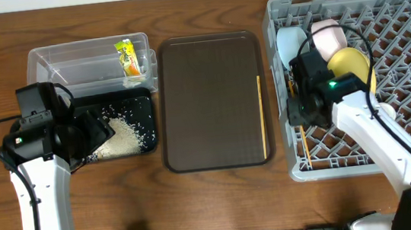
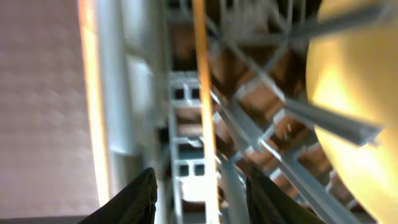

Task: Sort waste into correct bins and load items into the dishwasher rack

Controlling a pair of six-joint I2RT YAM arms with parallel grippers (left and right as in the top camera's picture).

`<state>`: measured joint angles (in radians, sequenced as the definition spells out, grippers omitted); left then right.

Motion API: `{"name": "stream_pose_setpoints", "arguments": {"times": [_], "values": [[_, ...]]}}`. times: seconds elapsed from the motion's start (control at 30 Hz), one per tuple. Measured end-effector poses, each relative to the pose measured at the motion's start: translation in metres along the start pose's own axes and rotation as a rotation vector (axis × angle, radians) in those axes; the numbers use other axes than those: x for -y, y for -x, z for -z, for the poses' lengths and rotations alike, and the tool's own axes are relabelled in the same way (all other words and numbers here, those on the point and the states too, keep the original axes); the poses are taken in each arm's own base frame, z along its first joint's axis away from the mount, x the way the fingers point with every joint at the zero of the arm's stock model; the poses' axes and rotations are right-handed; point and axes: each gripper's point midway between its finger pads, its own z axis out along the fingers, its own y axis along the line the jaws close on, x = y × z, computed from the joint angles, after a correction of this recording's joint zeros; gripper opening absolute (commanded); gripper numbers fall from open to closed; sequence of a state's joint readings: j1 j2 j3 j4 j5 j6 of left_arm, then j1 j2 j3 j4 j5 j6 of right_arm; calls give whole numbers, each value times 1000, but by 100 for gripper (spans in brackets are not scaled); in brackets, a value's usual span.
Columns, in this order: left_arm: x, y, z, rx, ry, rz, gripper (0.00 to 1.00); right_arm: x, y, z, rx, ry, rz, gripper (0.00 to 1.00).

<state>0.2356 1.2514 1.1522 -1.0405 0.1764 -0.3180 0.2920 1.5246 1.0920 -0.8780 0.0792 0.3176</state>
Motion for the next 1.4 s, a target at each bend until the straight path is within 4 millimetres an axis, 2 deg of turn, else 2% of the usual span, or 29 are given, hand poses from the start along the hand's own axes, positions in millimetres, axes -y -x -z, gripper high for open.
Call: {"name": "stream_pose_setpoints", "arguments": {"times": [0.2,0.3,0.43,0.57,0.67,0.8,1.0,1.17,1.33,1.4], "values": [[0,0,0,0,0,0,75,-30,50,38,183,147,-4,39],[0,0,0,0,0,0,75,-49,53,43,206,202,30,40],[0,0,0,1,0,0,75,-86,39,41,181,264,116,40],[0,0,0,0,0,0,75,-107,22,18,105,256,162,41],[0,0,0,0,0,0,75,-112,11,-6,43,214,159,43],[0,0,0,0,0,0,75,-111,0,-37,-29,146,123,43],[0,0,0,0,0,0,75,-107,-7,-71,-82,91,70,43],[0,0,0,0,0,0,75,-103,-14,-86,-116,54,26,43],[0,0,0,0,0,0,75,-100,-15,-91,-121,31,3,41],[0,0,0,0,0,0,75,-99,-14,-91,-118,25,-4,36]]}}
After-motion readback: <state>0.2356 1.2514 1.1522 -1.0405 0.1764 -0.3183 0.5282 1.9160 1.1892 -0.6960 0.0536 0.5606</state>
